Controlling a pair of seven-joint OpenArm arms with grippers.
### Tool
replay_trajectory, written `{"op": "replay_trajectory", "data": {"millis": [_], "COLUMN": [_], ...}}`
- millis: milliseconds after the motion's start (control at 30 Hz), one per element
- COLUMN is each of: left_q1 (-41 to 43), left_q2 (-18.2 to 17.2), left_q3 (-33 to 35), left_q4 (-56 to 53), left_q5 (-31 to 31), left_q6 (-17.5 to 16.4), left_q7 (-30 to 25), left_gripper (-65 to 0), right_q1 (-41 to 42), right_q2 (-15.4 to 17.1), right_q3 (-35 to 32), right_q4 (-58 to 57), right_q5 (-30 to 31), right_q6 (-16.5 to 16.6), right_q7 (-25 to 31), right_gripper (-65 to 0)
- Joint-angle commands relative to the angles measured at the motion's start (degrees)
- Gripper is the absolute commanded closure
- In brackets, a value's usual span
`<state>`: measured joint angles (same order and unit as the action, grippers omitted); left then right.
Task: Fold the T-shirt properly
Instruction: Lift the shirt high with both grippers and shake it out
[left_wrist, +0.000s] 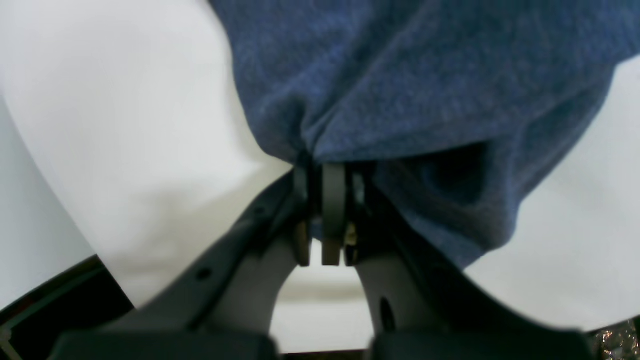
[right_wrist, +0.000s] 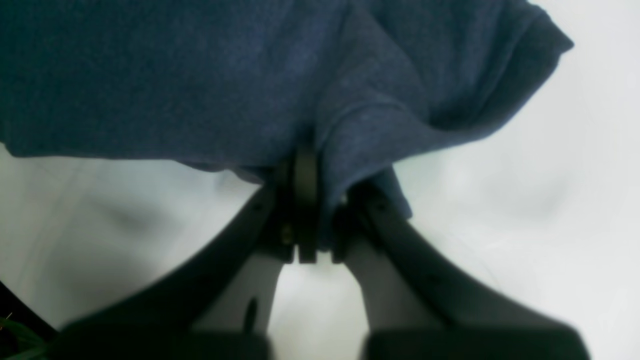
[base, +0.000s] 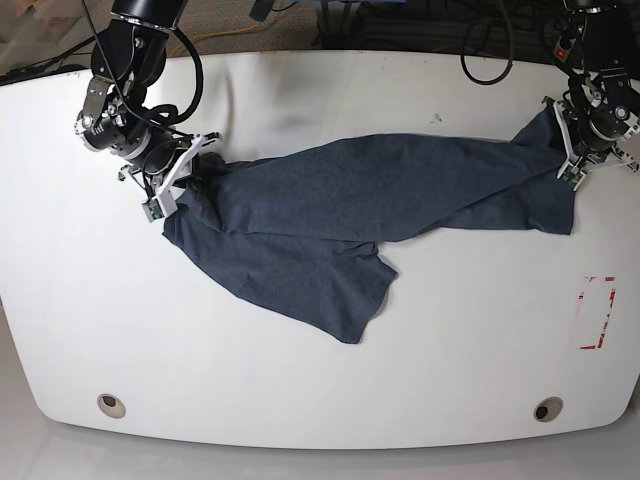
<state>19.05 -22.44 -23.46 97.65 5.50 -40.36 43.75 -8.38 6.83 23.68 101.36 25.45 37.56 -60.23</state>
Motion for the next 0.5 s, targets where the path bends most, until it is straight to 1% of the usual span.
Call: {"op": "replay_trajectory", "data": {"millis": [0,133,300,467], "left_q1": [-0.2,-0.2,-0.9,-5.1], "left_q2": [-1.1,-0.8,-0.7,-0.7], "left_q3": [-1.0,-4.2,-4.5,-5.2], "left_q4": [1.6,6.7,11.8,12.8], "left_q5": [0.0,0.0,0.0,0.0], "left_q6": [0.4,0.4,0.4,0.4], "left_q7": [-0.5,-0.5,-0.5,-0.4], "left_gripper": [0.0,0.0,0.0,0.0], "right_q1": [0.4,0.1,0.7,5.4], "right_q2": [0.5,0.5,0.9,3.4], "right_q3": [0.2,0.2,0.1,0.0], "right_q4": [2.3,7.1,10.8,10.5], "right_q5": [0.8,0.7,0.4,0.4], "right_q6": [0.3,0.2,0.2,0.2], "right_q7": [1.2,1.0,1.0,1.0], "right_gripper": [0.0,0.0,0.0,0.0]}}
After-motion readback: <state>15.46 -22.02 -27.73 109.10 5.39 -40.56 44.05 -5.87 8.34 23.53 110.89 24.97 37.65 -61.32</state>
